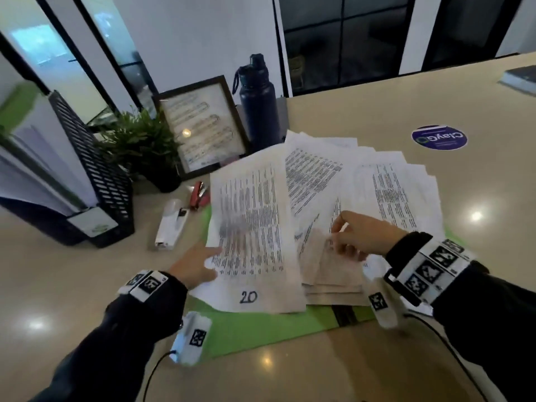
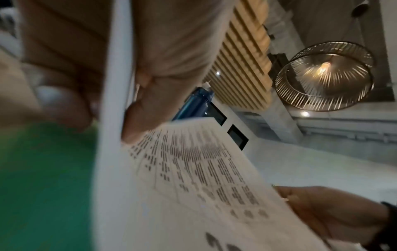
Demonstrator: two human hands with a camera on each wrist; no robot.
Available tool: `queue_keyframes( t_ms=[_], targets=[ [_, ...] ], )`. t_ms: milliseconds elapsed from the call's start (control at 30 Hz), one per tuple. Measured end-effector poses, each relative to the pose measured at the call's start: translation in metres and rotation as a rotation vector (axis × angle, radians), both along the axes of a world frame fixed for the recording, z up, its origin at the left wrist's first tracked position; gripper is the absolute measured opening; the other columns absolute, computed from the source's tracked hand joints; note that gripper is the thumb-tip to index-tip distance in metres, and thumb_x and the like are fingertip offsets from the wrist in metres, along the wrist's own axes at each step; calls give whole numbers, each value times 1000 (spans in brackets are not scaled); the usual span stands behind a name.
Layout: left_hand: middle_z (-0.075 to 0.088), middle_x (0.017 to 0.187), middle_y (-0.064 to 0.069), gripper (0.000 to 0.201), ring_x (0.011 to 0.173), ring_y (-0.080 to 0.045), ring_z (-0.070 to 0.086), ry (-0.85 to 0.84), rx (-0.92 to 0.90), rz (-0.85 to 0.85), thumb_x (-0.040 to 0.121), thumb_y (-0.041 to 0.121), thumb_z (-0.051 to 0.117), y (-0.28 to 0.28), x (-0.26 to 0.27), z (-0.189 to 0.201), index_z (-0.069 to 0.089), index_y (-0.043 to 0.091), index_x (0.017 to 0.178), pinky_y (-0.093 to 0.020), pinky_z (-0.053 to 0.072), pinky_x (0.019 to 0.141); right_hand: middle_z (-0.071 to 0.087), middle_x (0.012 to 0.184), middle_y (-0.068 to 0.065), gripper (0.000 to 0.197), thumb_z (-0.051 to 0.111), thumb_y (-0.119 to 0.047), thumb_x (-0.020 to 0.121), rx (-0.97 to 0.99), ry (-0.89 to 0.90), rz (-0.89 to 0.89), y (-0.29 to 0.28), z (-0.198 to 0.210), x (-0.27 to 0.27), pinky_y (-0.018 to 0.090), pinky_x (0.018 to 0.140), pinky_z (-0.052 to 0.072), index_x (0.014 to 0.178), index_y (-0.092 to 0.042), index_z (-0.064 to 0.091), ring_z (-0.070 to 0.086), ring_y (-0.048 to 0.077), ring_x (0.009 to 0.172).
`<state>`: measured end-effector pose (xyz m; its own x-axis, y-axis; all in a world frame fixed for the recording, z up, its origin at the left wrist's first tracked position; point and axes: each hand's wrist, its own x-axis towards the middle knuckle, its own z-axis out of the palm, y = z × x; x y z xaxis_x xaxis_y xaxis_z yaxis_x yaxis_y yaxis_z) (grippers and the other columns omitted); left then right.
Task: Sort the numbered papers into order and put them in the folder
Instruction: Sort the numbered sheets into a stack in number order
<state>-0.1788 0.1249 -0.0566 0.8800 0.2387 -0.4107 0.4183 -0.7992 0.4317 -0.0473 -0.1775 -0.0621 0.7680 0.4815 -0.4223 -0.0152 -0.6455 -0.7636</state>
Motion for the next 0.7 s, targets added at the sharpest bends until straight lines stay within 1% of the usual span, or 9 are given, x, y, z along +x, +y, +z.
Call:
queue_keyframes(
  t_ms=[133,233,300,400,500,533,600,633,700],
  targets=[
    [27,150,-11,58,137,-24,30,71,103,13,87,3,57,8,0,0,38,13,141,-28,27,109,64,74,12,15,57,-19,91,50,95,-85,1,-7,3,24,45,43,98,-8,49,50,22,54],
    [42,143,-10,50,128,-23,43,132,235,-52,89,16,60,3,4,3,45,7,136,-30,36,105,60,74,11,16,55,-19,93,24,102,-100,-4,-10,1,24,45,47,101,-5,52,50,21,56],
    [51,135,-9,42,120,-22,50,155,252,-106,89,23,59,0,5,5,54,6,128,-30,40,100,61,74,12,13,54,-17,93,38,113,-107,-8,-13,3,25,47,47,99,-6,52,49,21,54],
    [54,113,-4,22,107,-20,53,185,217,-192,93,17,51,-4,4,12,62,7,108,-25,41,89,61,69,11,8,53,-15,93,72,141,-112,-13,-16,5,26,47,46,94,-7,52,48,19,49],
    [49,135,0,36,116,-13,52,209,200,-248,94,13,47,-6,-1,19,53,15,129,-24,39,98,61,71,12,8,52,-16,94,61,134,-109,-13,-16,6,26,45,45,93,-7,52,48,20,50],
    [51,136,-3,39,102,-10,57,229,192,-254,94,14,47,-6,-4,22,50,19,133,-21,43,88,61,72,12,8,52,-17,94,49,128,-106,-12,-16,6,26,45,46,93,-9,52,49,21,51],
    [62,119,-10,44,63,-6,54,280,146,-213,94,17,46,-7,-10,28,45,27,137,-18,43,62,61,72,11,9,52,-19,94,13,103,-86,-10,-16,6,25,45,47,92,-11,52,50,20,52],
    [64,113,-11,45,54,-7,50,301,145,-197,94,17,46,-8,-11,33,44,29,137,-18,42,56,61,71,10,9,52,-20,94,-10,83,-77,-9,-16,6,24,44,46,92,-11,52,50,19,52],
    [63,118,-14,44,49,-8,47,304,202,-209,95,17,44,-10,-10,47,43,29,138,-17,40,51,62,68,8,10,51,-21,94,-33,53,-71,-9,-17,6,22,43,42,92,-11,53,49,18,49]
  ],
)
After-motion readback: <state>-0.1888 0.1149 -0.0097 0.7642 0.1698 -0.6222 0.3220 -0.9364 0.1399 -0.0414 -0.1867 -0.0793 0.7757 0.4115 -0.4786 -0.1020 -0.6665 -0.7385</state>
